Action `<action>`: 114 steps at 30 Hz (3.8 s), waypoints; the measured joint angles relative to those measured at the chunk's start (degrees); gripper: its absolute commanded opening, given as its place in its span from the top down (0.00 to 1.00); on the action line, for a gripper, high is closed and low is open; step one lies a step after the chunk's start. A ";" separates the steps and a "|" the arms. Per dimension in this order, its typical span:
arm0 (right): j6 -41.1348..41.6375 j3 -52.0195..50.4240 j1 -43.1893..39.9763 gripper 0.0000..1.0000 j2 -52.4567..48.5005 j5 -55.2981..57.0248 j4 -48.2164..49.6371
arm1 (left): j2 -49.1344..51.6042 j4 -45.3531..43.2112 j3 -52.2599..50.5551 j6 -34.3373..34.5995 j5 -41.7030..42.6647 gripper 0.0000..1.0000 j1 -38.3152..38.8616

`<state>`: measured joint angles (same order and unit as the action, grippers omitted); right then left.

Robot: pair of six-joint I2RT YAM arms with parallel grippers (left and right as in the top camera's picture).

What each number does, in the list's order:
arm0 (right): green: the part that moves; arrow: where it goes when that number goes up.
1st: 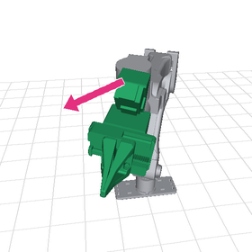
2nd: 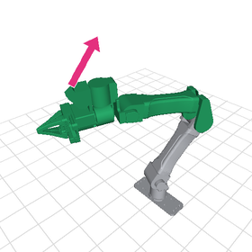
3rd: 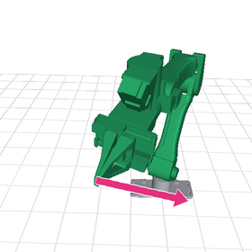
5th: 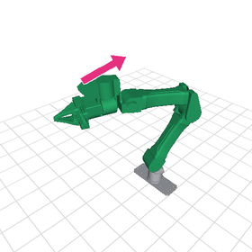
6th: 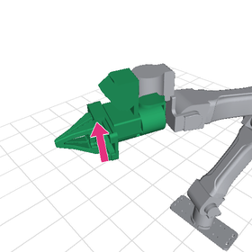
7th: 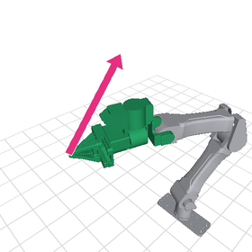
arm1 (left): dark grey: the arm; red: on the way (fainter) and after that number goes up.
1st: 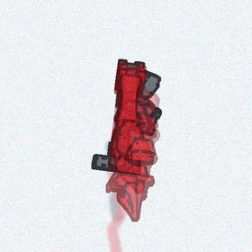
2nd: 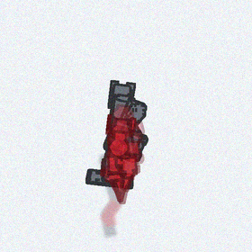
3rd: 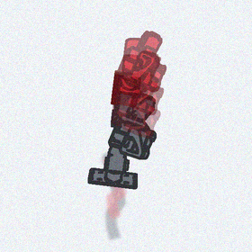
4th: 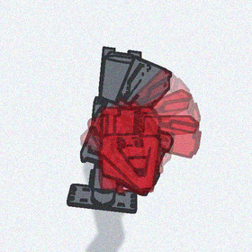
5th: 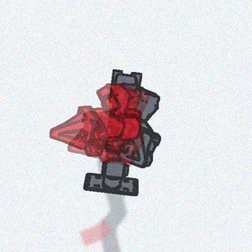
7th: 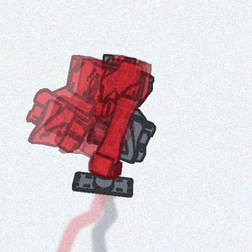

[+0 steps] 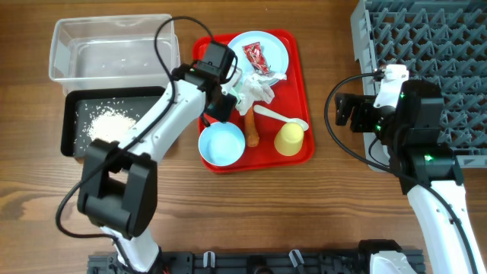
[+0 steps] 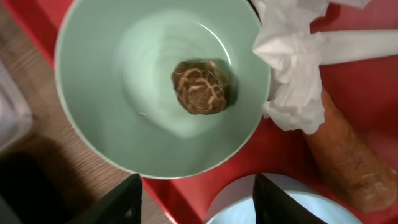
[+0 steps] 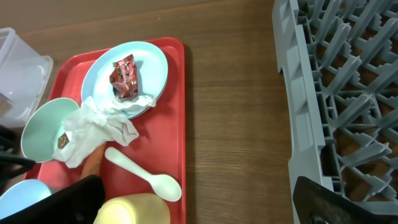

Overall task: Sort waste into correct bins and load items into the dishwasher rack
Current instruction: 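Grasp the rim of the mint bowl with the left gripper, then lift the mint bowl over the black tray and tip out the mushroom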

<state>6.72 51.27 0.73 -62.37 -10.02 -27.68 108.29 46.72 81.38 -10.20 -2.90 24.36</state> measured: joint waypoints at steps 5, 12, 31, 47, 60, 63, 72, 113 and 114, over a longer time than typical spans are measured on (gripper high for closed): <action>0.00 0.00 0.00 0.00 0.00 0.00 0.00 | 0.26 -0.96 0.00 -2.03 0.68 0.41 0.04; 0.00 0.00 0.00 0.00 0.00 0.00 0.00 | 0.68 -2.21 0.00 -2.86 1.33 0.40 0.04; 0.00 0.00 0.00 0.00 0.00 0.00 -0.02 | 5.09 -5.81 0.00 -3.52 1.55 0.71 0.04; 0.00 0.00 0.00 0.00 0.00 0.00 -0.07 | 5.09 -6.93 0.00 -0.11 1.97 0.77 0.59; 0.00 0.00 0.00 0.00 0.00 0.02 -0.15 | 8.33 -10.91 0.00 1.09 2.16 0.85 0.61; 0.00 0.00 0.00 0.00 0.00 0.02 -0.17 | 8.44 -11.23 0.00 1.07 2.21 0.89 0.66; 0.00 0.00 0.00 0.00 0.00 0.02 -0.17 | 8.44 -12.24 0.85 1.09 2.78 0.96 1.14; 0.00 0.00 0.00 0.00 0.00 0.02 -0.20 | -16.35 7.28 1.95 28.50 15.06 0.96 -18.93; 0.00 0.00 0.00 0.00 0.00 0.02 -0.20 | -16.35 7.30 1.95 28.26 15.93 0.96 -20.35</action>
<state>6.72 51.27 0.73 -62.37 -10.00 -27.88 91.94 54.02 83.33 18.06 13.04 4.01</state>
